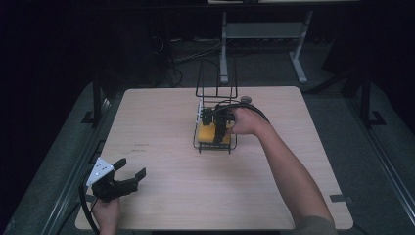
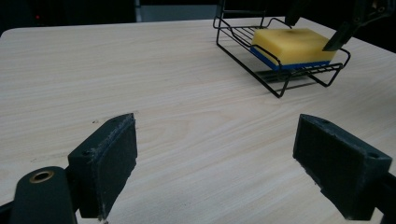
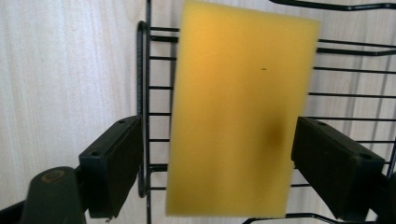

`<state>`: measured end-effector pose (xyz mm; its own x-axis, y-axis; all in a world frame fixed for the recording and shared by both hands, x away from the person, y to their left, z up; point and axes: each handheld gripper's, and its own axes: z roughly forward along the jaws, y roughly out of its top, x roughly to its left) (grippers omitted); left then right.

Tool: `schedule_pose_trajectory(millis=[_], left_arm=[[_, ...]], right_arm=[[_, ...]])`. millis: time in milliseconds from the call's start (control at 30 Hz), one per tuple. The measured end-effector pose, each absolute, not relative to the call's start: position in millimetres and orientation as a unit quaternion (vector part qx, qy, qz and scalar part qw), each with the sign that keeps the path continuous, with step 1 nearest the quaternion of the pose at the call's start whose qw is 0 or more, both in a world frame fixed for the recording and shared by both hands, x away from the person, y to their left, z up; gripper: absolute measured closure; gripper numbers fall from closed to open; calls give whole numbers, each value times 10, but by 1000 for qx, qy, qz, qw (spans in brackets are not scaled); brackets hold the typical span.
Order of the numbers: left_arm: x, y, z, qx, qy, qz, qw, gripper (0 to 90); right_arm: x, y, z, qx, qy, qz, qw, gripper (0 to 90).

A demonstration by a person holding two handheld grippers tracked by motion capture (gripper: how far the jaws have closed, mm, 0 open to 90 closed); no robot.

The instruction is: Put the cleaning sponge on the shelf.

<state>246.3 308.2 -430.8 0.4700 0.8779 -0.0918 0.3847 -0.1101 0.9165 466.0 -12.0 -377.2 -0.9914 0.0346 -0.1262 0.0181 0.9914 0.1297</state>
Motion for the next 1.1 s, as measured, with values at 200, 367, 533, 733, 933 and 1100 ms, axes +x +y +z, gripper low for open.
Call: schedule_pose_trajectory(millis=[200, 367, 533, 733, 933, 1100], left_arm=[[2461, 3082, -4306, 702, 450, 250, 492, 130], [2460, 3085, -4305, 702, 450, 250, 492, 129], [2467, 3082, -4309, 701, 452, 248, 494, 130], [2464, 3078, -4307, 701, 451, 250, 493, 130], [2466, 3072, -4311, 701, 453, 249, 492, 130], [2472, 3060, -4315, 703, 452, 248, 490, 130]], right_arm=[[4531, -89, -3739, 0, 996, 58, 68, 168], [4461, -73, -3715, -6, 996, 61, 67, 168], [4389, -69, -3740, 0, 996, 65, 60, 169], [4347, -55, -3739, -4, 996, 59, 62, 167], [4276, -65, -3714, -11, 996, 60, 65, 163], [4210, -90, -3740, -8, 996, 63, 63, 161]])
